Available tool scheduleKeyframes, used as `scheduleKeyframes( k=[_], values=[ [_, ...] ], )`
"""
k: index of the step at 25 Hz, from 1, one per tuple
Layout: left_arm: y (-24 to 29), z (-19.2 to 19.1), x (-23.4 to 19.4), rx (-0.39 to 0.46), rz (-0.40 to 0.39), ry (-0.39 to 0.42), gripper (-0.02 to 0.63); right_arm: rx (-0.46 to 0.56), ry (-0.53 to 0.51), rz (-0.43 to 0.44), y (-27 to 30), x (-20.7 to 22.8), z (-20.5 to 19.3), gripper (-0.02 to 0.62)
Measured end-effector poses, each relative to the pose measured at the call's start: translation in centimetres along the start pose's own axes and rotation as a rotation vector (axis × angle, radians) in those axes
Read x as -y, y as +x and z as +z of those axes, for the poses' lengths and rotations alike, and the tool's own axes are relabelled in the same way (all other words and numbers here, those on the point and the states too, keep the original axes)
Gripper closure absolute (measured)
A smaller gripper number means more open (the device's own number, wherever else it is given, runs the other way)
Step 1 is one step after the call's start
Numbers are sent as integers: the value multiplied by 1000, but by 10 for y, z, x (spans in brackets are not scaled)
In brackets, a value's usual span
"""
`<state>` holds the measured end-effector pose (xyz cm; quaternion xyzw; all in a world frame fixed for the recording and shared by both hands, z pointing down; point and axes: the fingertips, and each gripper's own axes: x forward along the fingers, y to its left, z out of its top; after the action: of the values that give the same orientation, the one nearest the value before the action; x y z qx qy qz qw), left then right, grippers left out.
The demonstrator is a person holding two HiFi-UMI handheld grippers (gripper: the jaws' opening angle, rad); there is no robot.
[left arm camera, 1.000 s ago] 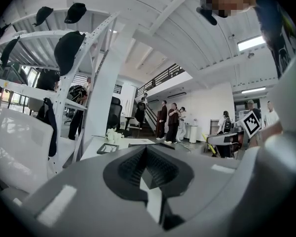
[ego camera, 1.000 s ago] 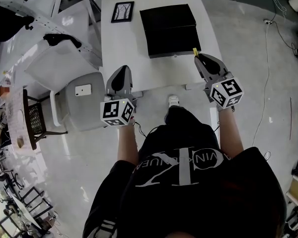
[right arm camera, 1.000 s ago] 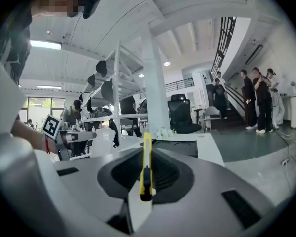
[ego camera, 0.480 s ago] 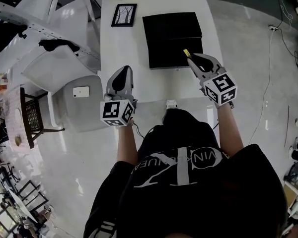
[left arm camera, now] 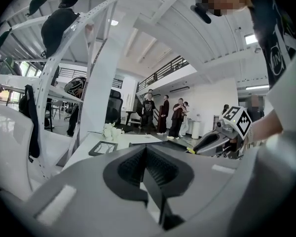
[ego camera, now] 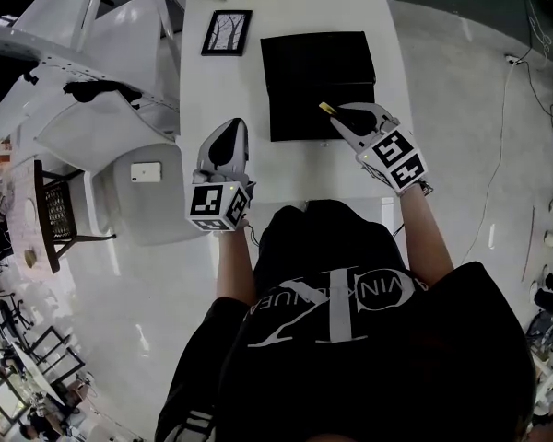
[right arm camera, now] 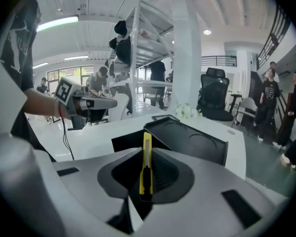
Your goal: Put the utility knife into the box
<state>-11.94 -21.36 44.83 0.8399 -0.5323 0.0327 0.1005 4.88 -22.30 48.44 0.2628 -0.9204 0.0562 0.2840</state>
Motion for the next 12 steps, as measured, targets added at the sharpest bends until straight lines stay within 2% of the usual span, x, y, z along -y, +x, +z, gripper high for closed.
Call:
scheduleKeyframes(
  k=[12],
  values=[
    [19,-8,-12,-64,-47,-9,594,-187,-77,67,35,-4,-18,534]
  ],
)
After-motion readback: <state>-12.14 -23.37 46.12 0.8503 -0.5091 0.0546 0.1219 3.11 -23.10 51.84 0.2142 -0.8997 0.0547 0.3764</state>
